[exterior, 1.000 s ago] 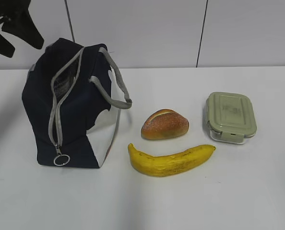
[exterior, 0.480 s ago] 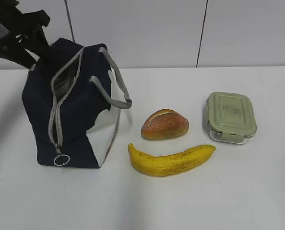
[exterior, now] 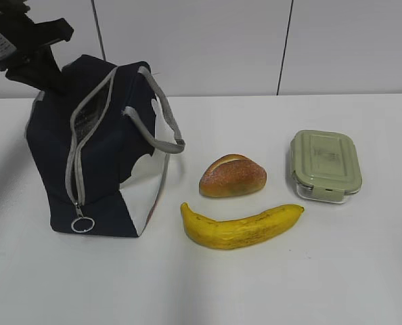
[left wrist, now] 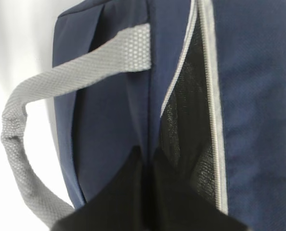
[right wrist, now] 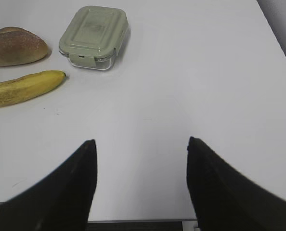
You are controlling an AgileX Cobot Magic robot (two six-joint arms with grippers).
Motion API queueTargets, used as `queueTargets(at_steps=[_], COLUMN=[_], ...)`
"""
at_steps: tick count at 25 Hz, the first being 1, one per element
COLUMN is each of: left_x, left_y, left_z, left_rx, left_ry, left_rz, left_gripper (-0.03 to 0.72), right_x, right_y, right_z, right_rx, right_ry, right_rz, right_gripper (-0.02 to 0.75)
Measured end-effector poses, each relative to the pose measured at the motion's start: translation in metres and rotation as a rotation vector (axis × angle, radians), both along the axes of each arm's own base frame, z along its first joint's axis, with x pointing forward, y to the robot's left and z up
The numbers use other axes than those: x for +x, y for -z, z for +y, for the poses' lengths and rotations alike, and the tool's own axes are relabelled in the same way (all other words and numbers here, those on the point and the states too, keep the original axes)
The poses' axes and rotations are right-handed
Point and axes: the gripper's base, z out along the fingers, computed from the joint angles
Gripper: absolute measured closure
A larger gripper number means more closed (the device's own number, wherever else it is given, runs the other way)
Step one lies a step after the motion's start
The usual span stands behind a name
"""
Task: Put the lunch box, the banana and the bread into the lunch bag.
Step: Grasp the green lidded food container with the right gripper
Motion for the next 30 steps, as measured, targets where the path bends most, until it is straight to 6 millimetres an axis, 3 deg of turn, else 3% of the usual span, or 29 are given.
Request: queueTargets(at_steps=[30], left_x=[-0.0026], left_y=[-0.0009], left_z=[-0.0038], left_rx=[-0.046], left_ry=[0.008], left_rz=[0.029], left_gripper=[0.691], right_x=[0.0000], right_y=[0.0000], right_z=[0.0000], right_rx=[0.000], right_ry=[0.000], right_rz=[0.000], right_gripper=[0.300])
